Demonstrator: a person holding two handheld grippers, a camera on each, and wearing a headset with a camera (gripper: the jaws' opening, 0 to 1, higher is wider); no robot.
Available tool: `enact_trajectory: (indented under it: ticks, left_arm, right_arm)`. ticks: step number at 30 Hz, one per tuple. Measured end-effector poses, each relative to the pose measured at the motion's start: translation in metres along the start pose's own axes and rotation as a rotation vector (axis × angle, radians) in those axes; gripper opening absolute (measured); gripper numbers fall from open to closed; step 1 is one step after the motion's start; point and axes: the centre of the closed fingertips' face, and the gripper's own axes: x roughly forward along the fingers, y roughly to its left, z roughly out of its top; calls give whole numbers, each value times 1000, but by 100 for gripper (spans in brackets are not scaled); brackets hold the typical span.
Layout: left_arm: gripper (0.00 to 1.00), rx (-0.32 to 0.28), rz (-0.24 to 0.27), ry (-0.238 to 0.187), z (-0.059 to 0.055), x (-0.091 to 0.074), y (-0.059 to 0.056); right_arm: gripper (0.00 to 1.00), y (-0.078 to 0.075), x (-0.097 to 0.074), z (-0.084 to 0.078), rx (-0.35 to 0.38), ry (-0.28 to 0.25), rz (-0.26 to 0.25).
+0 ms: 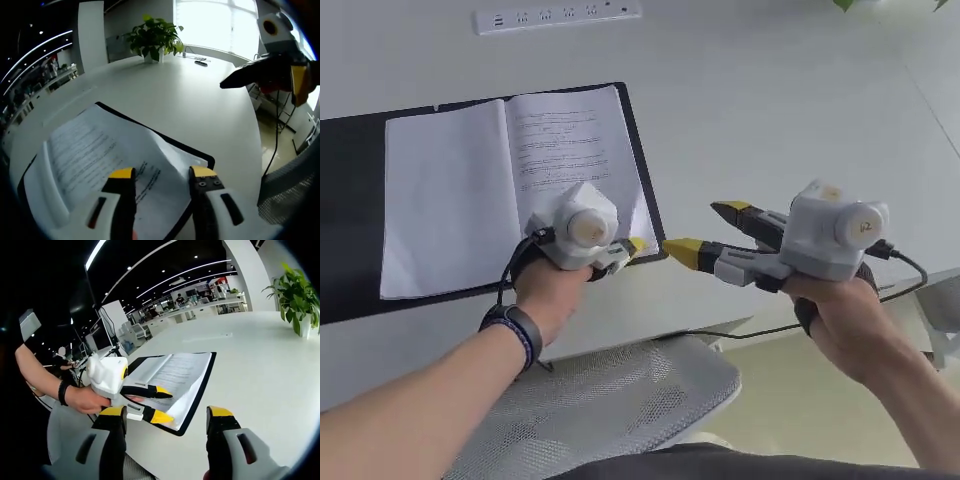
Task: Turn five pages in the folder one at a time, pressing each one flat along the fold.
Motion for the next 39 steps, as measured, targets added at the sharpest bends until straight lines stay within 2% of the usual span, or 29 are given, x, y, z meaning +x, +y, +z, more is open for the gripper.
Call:
enact_trajectory:
  ticks: [8, 15, 21, 28, 39]
  left_arm:
    - [41, -7, -11, 2, 1, -1, -2]
    - [41, -5, -13, 0, 2, -3, -3]
    - [41, -4, -15, 2, 2, -3, -2]
    - [41, -8, -15, 2, 3, -3, -2]
    - [40, -17, -9, 3, 5, -2, -2]
  right_arm:
    - [62, -4, 19, -1, 2, 17, 27]
    - [58, -14, 58, -4, 38, 40, 72]
    - [55, -19, 82, -2, 66, 52, 104]
    - [52, -28, 96, 2, 125, 36, 108]
    - [42, -25, 107, 2, 186, 41, 117]
